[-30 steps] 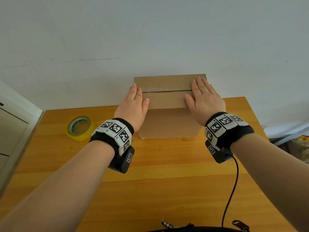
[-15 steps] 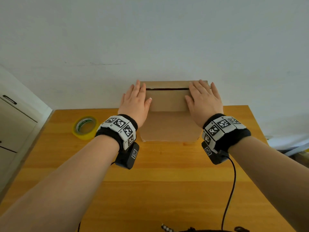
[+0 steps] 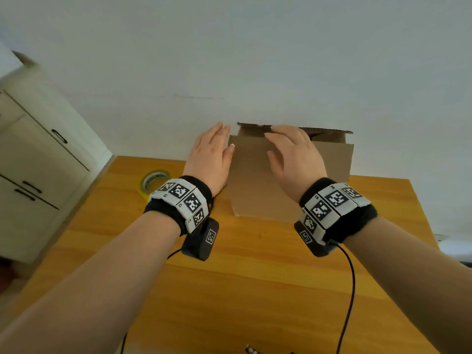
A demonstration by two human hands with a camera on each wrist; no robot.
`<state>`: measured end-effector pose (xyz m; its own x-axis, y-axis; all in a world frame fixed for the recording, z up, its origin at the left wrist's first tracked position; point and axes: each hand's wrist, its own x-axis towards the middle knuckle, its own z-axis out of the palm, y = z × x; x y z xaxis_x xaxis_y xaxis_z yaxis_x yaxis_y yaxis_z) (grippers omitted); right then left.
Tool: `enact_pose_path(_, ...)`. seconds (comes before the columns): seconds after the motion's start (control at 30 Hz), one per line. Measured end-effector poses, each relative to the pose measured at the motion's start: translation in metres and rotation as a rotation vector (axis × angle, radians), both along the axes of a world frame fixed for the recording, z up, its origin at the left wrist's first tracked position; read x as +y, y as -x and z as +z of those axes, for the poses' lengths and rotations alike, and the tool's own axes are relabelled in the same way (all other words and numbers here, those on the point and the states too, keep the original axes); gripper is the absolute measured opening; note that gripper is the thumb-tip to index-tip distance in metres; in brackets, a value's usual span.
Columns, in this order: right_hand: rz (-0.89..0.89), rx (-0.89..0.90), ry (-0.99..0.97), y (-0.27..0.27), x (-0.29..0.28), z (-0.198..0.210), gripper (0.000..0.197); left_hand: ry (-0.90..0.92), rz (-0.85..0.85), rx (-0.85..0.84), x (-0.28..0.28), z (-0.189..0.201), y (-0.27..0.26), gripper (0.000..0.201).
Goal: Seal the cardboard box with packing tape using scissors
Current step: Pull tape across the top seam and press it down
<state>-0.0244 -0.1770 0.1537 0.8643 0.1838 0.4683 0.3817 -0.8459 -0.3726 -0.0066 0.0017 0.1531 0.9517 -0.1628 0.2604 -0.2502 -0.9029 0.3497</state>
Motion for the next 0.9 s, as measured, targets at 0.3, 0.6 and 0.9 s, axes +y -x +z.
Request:
enact_pose_path(0.3, 0.291, 0.013, -0.091, 0.006, 0.077, -0.016, 0.022, 0.134, 0.174, 0.076, 0.084, -0.027, 0.012, 0.037)
enact_pose_path(0.6, 0.262, 0.353, -0.010, -0.021, 0.157, -0.061, 0.027, 0.118, 0.186, 0.290, 0.171, -0.075, -0.015, 0.037)
enact_pose_path(0.9, 0.132, 0.603, 0.079, -0.049, 0.220, -0.106, 0.030, -0.184, 0.102, 0.541, 0.241, -0.134, -0.057, 0.050)
